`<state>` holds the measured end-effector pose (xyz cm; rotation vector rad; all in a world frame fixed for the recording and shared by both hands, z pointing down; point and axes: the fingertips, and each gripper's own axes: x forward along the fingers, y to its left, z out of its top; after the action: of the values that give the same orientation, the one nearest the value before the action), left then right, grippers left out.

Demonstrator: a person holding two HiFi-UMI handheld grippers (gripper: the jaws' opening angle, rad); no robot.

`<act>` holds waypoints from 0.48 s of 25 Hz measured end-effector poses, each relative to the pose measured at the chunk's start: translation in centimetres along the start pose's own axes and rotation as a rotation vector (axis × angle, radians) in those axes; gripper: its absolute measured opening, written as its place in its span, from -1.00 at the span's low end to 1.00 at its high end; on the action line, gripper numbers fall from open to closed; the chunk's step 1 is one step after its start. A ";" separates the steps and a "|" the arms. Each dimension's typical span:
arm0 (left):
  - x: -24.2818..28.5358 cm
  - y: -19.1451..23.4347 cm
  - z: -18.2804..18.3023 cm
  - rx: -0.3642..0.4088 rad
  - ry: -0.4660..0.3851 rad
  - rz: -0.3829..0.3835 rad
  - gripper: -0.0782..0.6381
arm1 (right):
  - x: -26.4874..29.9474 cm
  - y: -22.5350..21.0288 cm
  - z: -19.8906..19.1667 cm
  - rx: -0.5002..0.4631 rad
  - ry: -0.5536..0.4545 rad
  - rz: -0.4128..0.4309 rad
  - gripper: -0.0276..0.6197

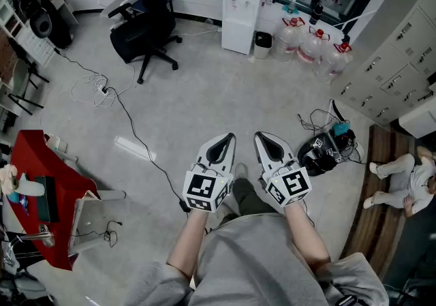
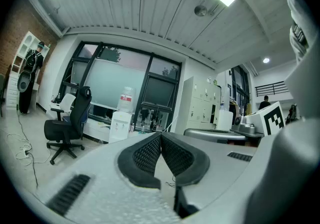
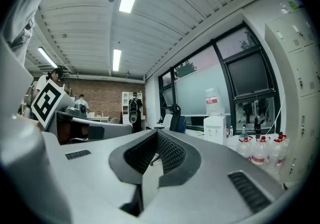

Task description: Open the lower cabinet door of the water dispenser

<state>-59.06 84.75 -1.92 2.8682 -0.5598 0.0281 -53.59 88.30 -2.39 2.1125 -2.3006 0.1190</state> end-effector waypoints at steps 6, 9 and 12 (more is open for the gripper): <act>2.6 1.3 0.3 0.003 0.009 -0.005 -0.75 | 2.3 -1.9 0.1 0.014 0.000 -0.003 -0.89; 4.5 2.1 0.1 0.000 0.024 -0.006 -0.75 | 3.7 -3.3 -0.2 0.031 0.002 -0.003 -0.89; 7.4 2.9 -0.1 0.001 0.050 -0.011 -0.75 | 5.3 -5.9 -0.4 0.049 0.000 -0.015 -0.88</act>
<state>-53.23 79.40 -0.73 2.8628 -0.5345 0.0979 -48.20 82.53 -1.38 2.1525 -2.3046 0.1768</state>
